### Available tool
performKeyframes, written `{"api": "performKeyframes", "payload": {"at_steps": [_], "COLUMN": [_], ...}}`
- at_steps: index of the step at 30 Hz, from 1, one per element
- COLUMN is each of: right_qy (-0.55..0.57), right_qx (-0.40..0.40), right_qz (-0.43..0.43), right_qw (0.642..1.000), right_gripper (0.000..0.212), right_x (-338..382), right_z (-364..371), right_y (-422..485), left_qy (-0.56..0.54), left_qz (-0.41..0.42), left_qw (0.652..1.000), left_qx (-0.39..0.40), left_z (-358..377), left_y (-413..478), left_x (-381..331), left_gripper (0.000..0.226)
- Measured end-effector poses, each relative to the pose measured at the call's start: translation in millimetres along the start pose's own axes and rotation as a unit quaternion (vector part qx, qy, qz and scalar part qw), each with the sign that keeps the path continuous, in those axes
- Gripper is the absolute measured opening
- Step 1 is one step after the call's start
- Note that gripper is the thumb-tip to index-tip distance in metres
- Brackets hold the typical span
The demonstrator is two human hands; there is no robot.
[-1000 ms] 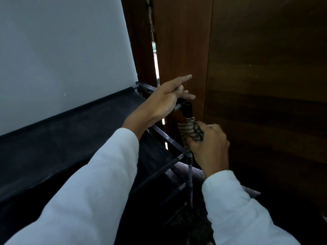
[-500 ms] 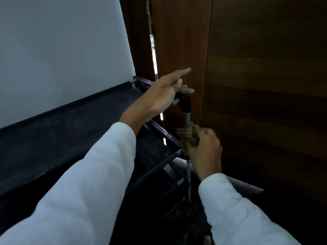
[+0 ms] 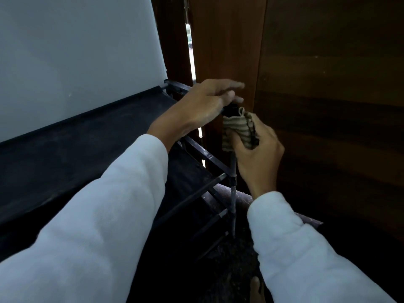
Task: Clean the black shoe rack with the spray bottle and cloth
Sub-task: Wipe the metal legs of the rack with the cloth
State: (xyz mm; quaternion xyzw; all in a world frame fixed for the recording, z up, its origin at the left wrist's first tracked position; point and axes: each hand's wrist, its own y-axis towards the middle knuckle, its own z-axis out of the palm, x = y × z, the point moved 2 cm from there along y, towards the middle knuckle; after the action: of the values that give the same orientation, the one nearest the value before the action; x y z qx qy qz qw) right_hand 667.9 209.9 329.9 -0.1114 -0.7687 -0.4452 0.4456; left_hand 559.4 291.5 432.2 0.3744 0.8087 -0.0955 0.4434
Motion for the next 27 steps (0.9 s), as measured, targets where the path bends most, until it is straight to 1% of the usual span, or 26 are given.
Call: {"api": "performKeyframes", "payload": {"at_steps": [2, 3, 5, 6, 7, 9, 11, 14, 16, 19, 21, 23, 27], "right_qy": [-0.009, -0.02, -0.035, -0.038, -0.043, -0.055, -0.058, -0.028, 0.015, 0.082, 0.125, 0.113, 0.044], "right_qx": [0.059, 0.103, 0.212, 0.255, 0.275, 0.274, 0.265, 0.258, 0.257, 0.225, 0.208, 0.204, 0.194], "right_qz": [0.014, 0.028, 0.078, 0.1, 0.111, 0.105, 0.081, 0.072, 0.077, 0.059, 0.031, 0.013, -0.01], "right_qw": [0.998, 0.994, 0.974, 0.961, 0.954, 0.954, 0.959, 0.963, 0.963, 0.969, 0.97, 0.972, 0.98], "right_gripper": [0.045, 0.047, 0.048, 0.045, 0.04, 0.032, 0.031, 0.024, 0.031, 0.042, 0.04, 0.038, 0.037], "right_x": [-9.4, -15.8, -28.8, -34.3, -38.7, -43.4, -44.3, -46.0, -40.5, -25.8, -15.2, -10.2, -18.7], "right_z": [-1.7, -2.4, -0.9, 0.5, 1.6, 4.0, 4.9, 4.8, 2.5, -4.6, -9.0, -8.6, -5.5], "right_y": [0.0, 0.2, -0.7, -3.2, -6.3, -11.7, -15.1, -13.3, -8.4, 9.3, 22.3, 27.1, 21.2], "left_qy": [0.053, 0.066, 0.076, 0.083, 0.095, 0.123, 0.143, 0.148, 0.144, 0.137, 0.139, 0.14, 0.146], "left_qz": [0.011, 0.017, 0.022, 0.025, 0.031, 0.049, 0.058, 0.059, 0.057, 0.054, 0.058, 0.061, 0.06], "left_qw": [0.999, 0.998, 0.997, 0.996, 0.995, 0.991, 0.988, 0.987, 0.988, 0.989, 0.988, 0.988, 0.987], "left_qx": [0.004, 0.004, 0.001, -0.003, -0.007, -0.018, -0.023, -0.027, -0.027, -0.026, -0.03, -0.031, -0.031], "left_z": [0.8, 0.9, 1.2, 1.4, 2.0, 2.9, 3.3, 2.4, 2.5, 3.2, 2.7, 2.1, 2.6], "left_y": [-0.9, -1.3, -1.9, -1.9, -1.8, -1.4, -1.3, -1.5, -2.1, -2.0, -1.7, -1.7, -1.0], "left_x": [-0.7, -0.7, -0.4, -0.1, -0.5, -1.2, -1.9, -2.1, -1.7, -1.7, -2.1, -2.2, -1.8], "left_gripper": [0.03, 0.027, 0.025, 0.025, 0.025, 0.025, 0.025, 0.025, 0.025, 0.025, 0.025, 0.025, 0.025]}}
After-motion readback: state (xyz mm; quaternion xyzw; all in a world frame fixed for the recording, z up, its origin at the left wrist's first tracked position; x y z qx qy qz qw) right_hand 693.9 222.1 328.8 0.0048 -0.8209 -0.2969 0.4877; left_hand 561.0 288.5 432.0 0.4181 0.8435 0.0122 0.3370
